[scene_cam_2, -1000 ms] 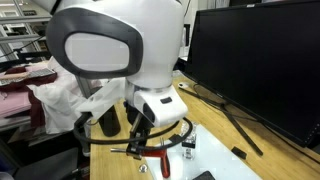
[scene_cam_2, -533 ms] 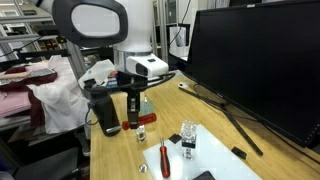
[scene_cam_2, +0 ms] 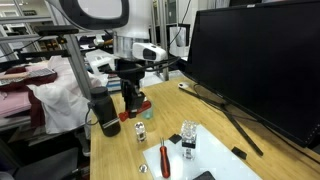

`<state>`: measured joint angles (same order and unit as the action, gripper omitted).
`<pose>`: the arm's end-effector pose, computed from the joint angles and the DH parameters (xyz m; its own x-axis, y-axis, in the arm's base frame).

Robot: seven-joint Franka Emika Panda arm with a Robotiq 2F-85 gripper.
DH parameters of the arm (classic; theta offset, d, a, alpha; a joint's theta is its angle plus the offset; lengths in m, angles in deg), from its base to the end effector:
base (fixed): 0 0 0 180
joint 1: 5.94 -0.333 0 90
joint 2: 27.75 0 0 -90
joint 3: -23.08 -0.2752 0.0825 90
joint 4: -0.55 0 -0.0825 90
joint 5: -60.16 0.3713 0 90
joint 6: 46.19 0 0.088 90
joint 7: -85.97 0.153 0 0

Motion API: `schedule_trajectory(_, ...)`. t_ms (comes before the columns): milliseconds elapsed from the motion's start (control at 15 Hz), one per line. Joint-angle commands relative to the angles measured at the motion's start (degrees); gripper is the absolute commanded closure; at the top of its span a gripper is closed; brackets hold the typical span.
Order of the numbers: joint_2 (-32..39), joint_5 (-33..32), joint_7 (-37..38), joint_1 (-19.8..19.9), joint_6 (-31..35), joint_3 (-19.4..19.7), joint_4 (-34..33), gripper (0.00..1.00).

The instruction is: Move the red screwdriver to the left

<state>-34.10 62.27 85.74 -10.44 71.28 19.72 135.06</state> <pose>0.4479 0.0649 0.2844 0.9753 0.1200 -0.1857 0.1177 -0.9928 -0.0232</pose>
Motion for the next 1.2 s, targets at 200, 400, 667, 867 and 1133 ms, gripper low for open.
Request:
schedule_trajectory(200,3.9,-0.2,-9.9,0.8,-5.0,1.2,-5.7,0.92)
schedule_trajectory(400,4.7,-0.2,-10.3,1.0,-5.1,1.3,-6.2,0.69)
schedule_trajectory(667,4.7,-0.2,-10.0,0.8,-5.1,1.0,-6.2,0.69)
schedule_trajectory(867,7.7,-1.0,-10.6,-0.1,-5.1,0.0,-9.5,0.92)
schedule_trajectory(1133,14.7,-2.8,-12.4,-1.7,-4.6,-2.2,-17.3,0.92)
